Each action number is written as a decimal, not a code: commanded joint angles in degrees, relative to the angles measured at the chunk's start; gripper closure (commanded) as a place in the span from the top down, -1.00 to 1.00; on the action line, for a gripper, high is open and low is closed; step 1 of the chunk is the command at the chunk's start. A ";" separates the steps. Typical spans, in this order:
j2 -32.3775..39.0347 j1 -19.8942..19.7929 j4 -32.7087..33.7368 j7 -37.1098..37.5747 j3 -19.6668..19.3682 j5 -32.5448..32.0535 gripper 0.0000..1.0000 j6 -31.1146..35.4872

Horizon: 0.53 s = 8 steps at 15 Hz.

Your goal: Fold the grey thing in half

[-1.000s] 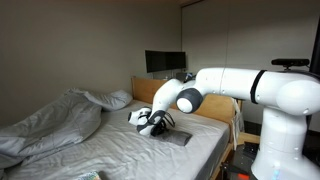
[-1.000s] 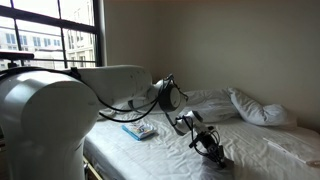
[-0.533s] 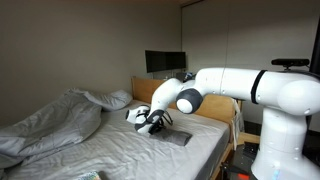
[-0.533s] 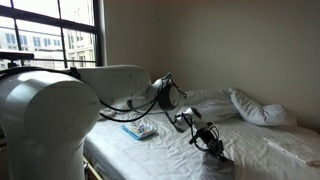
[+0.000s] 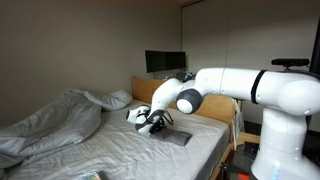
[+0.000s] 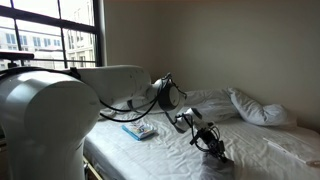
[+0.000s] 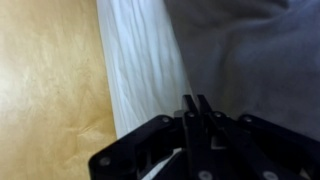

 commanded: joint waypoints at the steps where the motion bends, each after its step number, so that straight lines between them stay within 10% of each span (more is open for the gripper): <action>1: 0.03 0.13 -0.57 -2.10 -0.92 1.50 -0.84 -1.83; 8: 0.05 0.48 0.55 -0.32 -1.14 1.10 -0.83 -0.83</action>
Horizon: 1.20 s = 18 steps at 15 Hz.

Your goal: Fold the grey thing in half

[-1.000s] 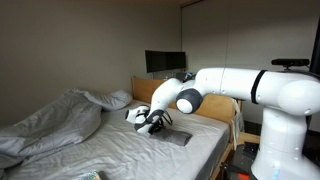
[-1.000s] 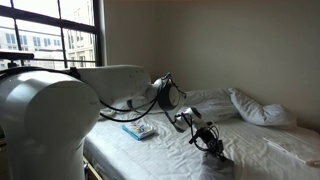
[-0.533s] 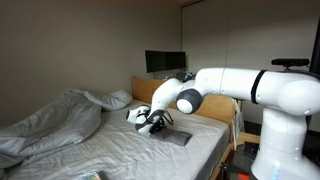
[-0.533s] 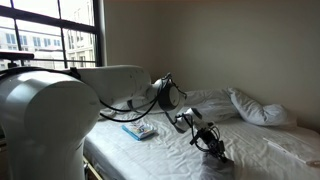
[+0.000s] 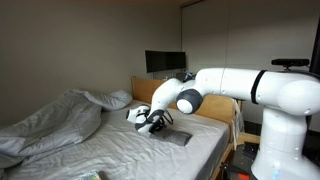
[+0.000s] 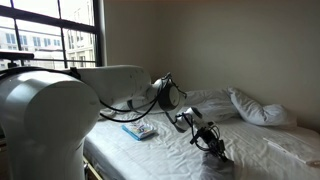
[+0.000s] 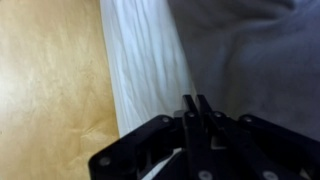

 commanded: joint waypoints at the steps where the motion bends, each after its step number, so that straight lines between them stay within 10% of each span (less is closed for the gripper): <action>1: -0.01 0.52 0.15 -0.29 -1.04 1.10 -0.83 0.19; 18: 0.11 2.65 -2.78 1.47 -1.82 0.29 -0.83 -0.96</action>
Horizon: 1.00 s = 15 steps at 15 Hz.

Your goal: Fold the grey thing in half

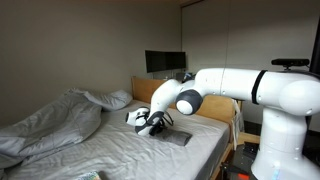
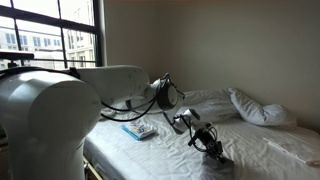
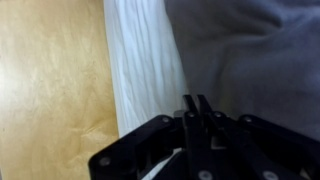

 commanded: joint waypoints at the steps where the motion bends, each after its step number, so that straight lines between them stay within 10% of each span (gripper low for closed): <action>1: 0.00 1.01 -1.25 1.18 -1.28 0.14 -0.84 -0.64; 15: -0.17 -1.49 6.53 2.06 -2.75 1.80 -0.83 -1.10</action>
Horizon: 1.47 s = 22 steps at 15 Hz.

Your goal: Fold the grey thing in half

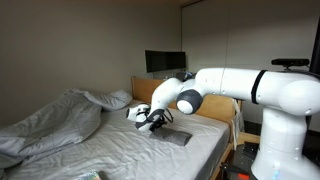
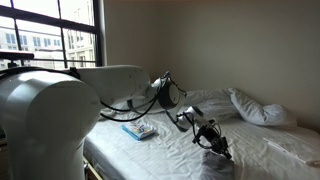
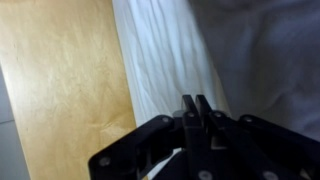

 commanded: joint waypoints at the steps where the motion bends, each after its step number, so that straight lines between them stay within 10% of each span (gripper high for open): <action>1: -0.07 -0.86 5.54 0.30 -0.35 1.95 -0.83 -0.93; 22: -3.75 -9.29 20.78 -52.07 9.97 17.69 -0.84 5.29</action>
